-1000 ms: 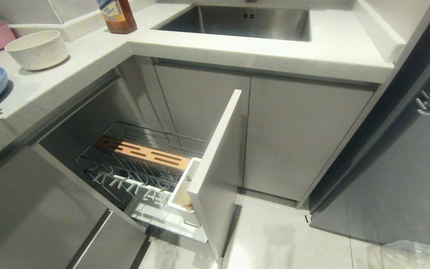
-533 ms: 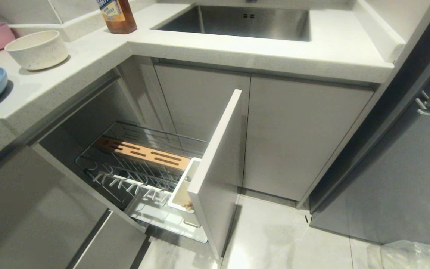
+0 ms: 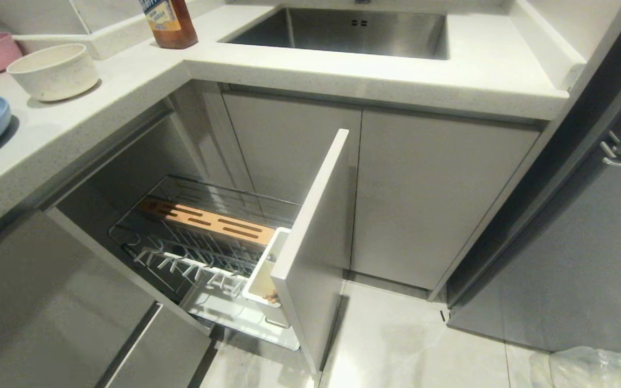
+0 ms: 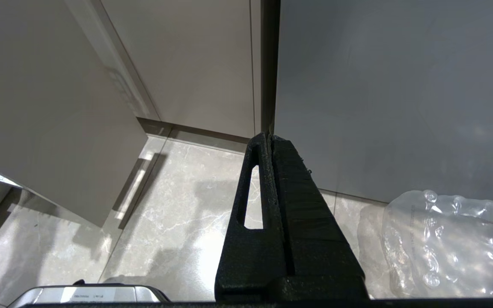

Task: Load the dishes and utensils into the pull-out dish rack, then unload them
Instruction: Pick up the chopsticks and place it in the cupboard

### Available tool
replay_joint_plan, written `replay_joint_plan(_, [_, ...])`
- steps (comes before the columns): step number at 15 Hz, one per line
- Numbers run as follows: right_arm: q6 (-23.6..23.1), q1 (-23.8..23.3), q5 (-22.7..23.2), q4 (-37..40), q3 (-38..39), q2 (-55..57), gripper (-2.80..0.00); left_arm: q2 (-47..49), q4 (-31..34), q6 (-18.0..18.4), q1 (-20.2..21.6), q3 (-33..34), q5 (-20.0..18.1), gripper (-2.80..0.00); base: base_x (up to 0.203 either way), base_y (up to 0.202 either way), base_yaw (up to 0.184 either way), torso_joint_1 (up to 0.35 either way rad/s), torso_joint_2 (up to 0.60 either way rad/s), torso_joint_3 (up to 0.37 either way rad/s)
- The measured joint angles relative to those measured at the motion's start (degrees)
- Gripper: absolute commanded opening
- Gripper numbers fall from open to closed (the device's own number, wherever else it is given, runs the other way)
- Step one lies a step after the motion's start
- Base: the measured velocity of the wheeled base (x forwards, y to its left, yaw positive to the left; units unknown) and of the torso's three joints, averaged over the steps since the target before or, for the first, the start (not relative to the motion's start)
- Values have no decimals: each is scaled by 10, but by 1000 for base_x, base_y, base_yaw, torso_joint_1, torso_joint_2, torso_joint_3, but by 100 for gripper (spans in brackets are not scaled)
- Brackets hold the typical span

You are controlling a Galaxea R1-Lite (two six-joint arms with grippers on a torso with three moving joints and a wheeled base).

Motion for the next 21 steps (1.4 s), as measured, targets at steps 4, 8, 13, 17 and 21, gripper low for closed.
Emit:
replay_joint_plan(4, [0, 0, 0, 0, 0, 0, -280, -60, -5, 8, -131, -30, -2, -280, 0, 0, 0, 0, 0, 0])
replay_joint_plan(8, [0, 0, 0, 0, 0, 0, -280, -102, -6, 7, -342, -17, -2, -280, 0, 0, 0, 0, 0, 0])
replay_joint_plan(13, [0, 0, 0, 0, 0, 0, -280, -112, 2, -5, -500, 111, -41, -280, 0, 0, 0, 0, 0, 0])
replay_joint_plan(17, [0, 0, 0, 0, 0, 0, -280, -71, 89, -26, -516, 121, -113, -280, 0, 0, 0, 0, 0, 0])
replay_joint_plan(21, [0, 0, 0, 0, 0, 0, -280, -10, 206, -77, -517, 85, -160, -280, 0, 0, 0, 0, 0, 0])
